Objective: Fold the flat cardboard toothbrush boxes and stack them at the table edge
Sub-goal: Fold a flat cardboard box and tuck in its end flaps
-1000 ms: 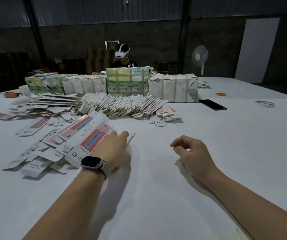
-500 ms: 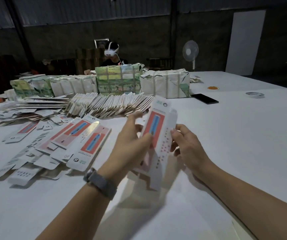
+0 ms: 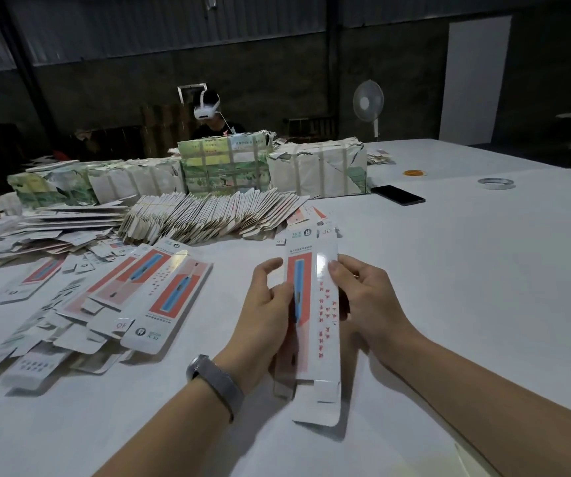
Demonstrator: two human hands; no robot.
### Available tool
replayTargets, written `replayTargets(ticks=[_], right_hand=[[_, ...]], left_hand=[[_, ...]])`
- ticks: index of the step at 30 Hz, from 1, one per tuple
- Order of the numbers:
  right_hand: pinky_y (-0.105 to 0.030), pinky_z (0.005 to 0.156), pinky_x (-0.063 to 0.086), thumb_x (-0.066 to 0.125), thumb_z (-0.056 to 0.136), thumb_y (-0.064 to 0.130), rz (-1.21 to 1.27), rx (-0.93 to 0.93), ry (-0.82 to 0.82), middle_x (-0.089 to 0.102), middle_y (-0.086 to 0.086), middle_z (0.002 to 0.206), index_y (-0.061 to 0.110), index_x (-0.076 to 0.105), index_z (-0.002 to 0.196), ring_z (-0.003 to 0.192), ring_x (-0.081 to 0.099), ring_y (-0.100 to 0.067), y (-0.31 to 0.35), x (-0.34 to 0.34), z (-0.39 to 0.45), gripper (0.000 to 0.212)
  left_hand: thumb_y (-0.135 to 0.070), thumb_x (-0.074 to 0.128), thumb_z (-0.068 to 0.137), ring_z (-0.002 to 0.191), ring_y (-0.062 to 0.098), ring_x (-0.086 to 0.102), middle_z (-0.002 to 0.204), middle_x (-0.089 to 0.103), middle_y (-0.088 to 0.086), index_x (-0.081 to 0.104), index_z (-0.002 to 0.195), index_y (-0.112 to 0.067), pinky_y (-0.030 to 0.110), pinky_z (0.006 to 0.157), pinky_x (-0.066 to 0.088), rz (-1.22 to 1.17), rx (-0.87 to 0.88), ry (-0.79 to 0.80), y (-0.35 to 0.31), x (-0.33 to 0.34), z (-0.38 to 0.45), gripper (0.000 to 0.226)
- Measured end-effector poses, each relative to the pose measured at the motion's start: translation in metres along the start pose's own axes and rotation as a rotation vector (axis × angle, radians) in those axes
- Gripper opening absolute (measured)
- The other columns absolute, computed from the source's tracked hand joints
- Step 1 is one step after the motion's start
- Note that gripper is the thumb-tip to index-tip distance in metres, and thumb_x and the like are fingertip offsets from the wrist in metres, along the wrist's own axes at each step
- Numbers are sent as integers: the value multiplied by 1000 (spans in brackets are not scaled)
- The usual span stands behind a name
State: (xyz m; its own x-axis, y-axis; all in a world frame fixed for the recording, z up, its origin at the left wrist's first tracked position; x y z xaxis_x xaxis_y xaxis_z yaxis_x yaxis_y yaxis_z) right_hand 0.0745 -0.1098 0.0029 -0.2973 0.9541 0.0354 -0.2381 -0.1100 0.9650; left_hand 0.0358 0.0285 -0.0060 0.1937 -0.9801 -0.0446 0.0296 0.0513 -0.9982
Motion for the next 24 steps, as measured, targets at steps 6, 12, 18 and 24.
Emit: replayTargets(ticks=[6,12,18,24], right_hand=[[-26,54,49,45,89,56,87,-32,7,65,3,68,40,77,99,61,63,-15,1,4,2,37],[-27,78,56,71,90,31,-91,-143,-55,64,5,95,45,74,106,89,69,-12,-6,0,6,22],[-26,63,58,71,92,27,-180,-48,-140,57,0,95,39,55,128,78,69,-12,-12,-10,11,42],[-40,69,62,55,102,18,-63,-3,-7,78,0,92,36,59,127,79,76,-23,-13,-6,11,31]], left_hand=[[-30,50,106,73,18,72,100,67,8,58,111,-13,34,62,57,-69,90,100,-1,13,-2,19],[-53,36,104,100,33,72,112,74,18,74,115,-20,47,87,60,-314,-76,175,6,20,-3,50],[-26,39,109,82,29,76,95,78,15,72,107,-13,36,68,62,-141,-18,80,5,-1,6,36],[-26,44,108,87,34,74,99,77,17,74,107,-13,44,77,62,-121,-12,89,4,2,2,33]])
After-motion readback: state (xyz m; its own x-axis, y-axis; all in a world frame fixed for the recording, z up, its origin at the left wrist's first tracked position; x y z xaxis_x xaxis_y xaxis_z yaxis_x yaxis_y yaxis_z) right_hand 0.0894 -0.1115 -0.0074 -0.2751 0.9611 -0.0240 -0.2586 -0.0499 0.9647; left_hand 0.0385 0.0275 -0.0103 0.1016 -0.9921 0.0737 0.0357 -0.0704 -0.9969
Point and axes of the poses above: each hand's wrist, its own z-axis towards the middle knuckle, its own x-axis out of the palm, y = z × x, the point moved 5 cm from there along z, towards the middle knuckle
